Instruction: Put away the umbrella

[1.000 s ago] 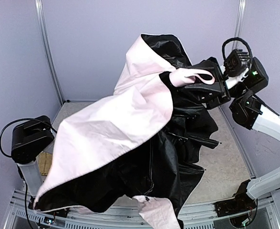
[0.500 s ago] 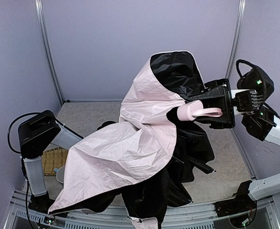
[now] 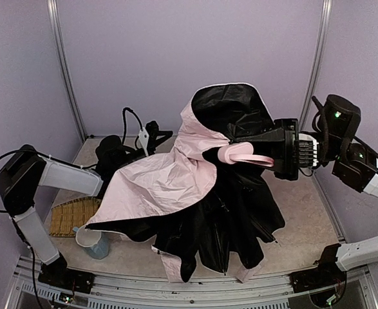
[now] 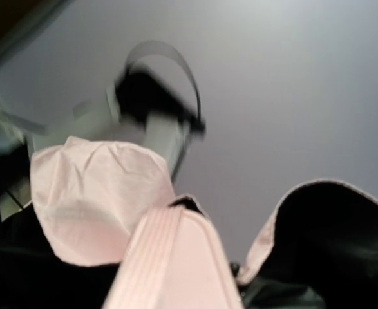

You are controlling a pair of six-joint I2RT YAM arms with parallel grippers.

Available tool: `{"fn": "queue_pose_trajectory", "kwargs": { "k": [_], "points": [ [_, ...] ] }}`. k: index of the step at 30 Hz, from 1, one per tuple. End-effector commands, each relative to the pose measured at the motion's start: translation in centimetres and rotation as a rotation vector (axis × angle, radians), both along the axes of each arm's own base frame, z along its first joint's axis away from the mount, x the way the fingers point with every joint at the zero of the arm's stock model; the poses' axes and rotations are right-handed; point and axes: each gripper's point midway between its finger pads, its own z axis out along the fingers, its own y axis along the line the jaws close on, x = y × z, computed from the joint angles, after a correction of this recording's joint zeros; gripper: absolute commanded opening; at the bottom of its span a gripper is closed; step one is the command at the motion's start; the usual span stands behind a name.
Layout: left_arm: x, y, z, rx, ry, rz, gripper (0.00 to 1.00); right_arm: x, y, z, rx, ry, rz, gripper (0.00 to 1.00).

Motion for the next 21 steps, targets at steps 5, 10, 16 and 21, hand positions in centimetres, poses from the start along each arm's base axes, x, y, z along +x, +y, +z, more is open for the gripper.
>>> {"fn": "queue_pose_trajectory", "kwargs": {
  "k": [5,10,16,21],
  "points": [
    [2.0,5.4,6.2,-0.063,-0.151,0.311,0.97,5.7,0.2,-3.1,-0.089,-0.094,-0.331,0.0],
    [7.3,11.4,6.2,-0.067,-0.023,0.728,0.99,9.4,-0.1,-5.5,-0.144,-0.186,-0.529,0.0],
    [5.9,12.4,5.9,-0.112,0.055,0.738,0.99,12.0,1.8,-10.4,-0.236,-0.208,-0.58,0.11],
    [4.4,10.4,3.7,-0.037,0.108,0.696,0.99,10.6,5.9,-17.8,-0.331,-0.094,-0.547,0.98]
  ]
}}
